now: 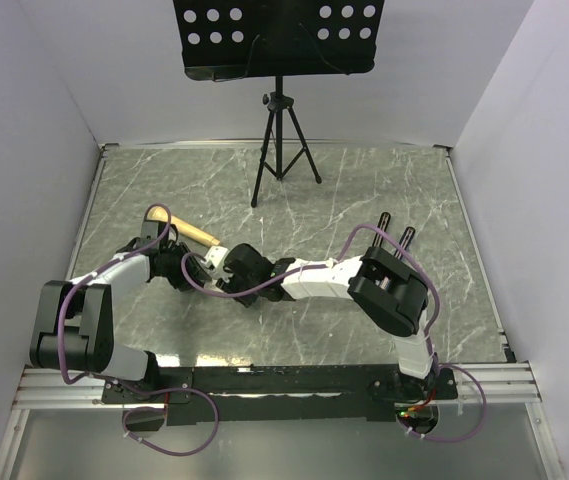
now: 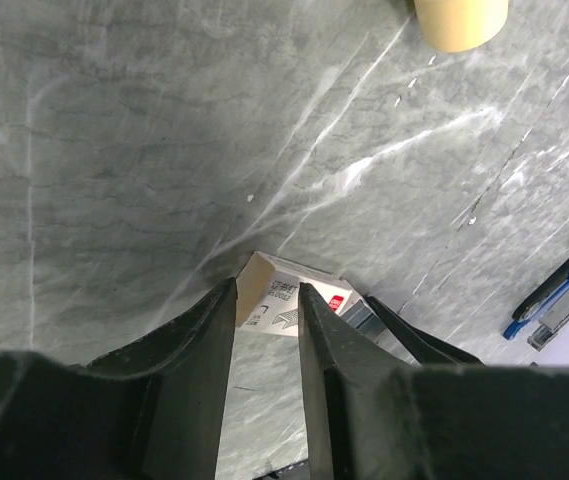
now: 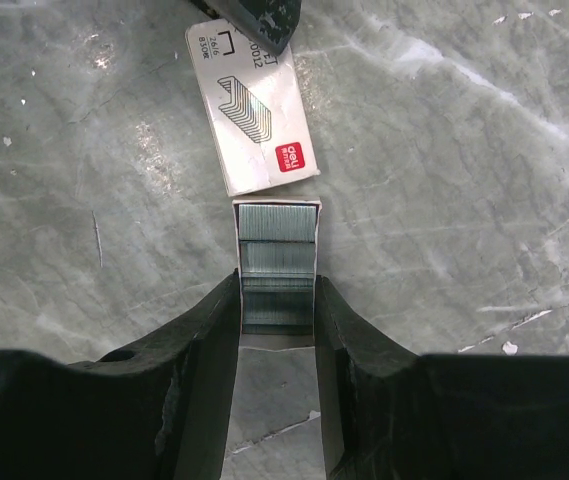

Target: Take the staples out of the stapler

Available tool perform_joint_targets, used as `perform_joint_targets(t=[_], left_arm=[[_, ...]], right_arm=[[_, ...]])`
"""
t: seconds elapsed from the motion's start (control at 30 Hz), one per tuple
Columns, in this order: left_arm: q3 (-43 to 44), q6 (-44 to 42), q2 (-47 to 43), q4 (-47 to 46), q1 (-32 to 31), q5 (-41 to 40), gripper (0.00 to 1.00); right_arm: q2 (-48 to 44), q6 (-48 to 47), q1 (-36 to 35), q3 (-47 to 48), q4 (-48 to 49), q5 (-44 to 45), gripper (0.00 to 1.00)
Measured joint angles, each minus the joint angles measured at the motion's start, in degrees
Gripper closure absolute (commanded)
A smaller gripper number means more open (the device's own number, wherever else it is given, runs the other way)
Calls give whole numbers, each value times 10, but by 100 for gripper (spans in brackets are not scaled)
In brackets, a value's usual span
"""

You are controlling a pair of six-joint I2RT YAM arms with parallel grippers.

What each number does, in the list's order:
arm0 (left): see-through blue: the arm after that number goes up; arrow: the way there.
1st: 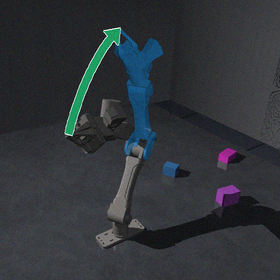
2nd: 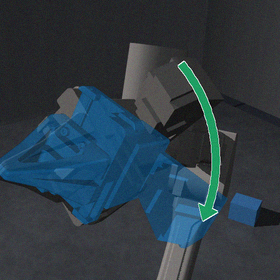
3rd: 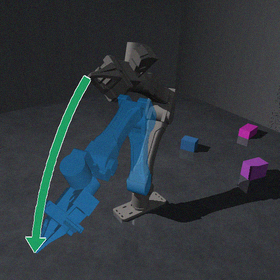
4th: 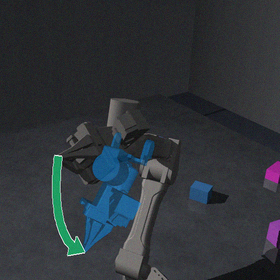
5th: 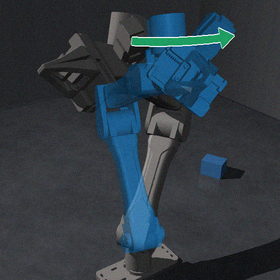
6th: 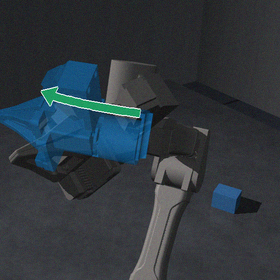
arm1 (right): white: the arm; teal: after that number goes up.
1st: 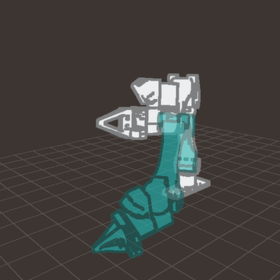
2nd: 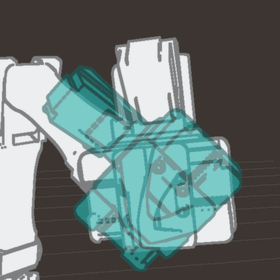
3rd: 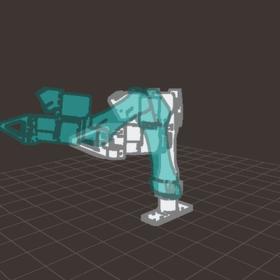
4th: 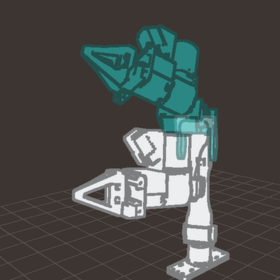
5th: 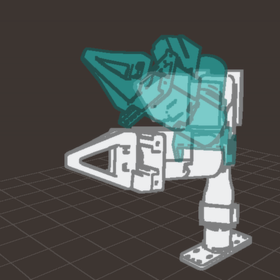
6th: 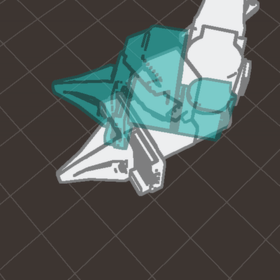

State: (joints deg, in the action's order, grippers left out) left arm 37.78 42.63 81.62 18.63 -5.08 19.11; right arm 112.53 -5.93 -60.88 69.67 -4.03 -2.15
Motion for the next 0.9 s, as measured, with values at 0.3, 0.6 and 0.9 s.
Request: perform_joint_targets(t=[0.3, 0.6, 0.9], left_arm=[[0, 0, 4, -3, 0, 5, 65], [0, 0, 4, -5, 0, 10, 65], [0, -1, 8, -8, 0, 12, 67]], right_arm=[[3, 0, 0, 5, -2, 2, 64], [8, -15, 0, 11, -3, -16, 64], [12, -19, 0, 20, -10, -21, 64]])
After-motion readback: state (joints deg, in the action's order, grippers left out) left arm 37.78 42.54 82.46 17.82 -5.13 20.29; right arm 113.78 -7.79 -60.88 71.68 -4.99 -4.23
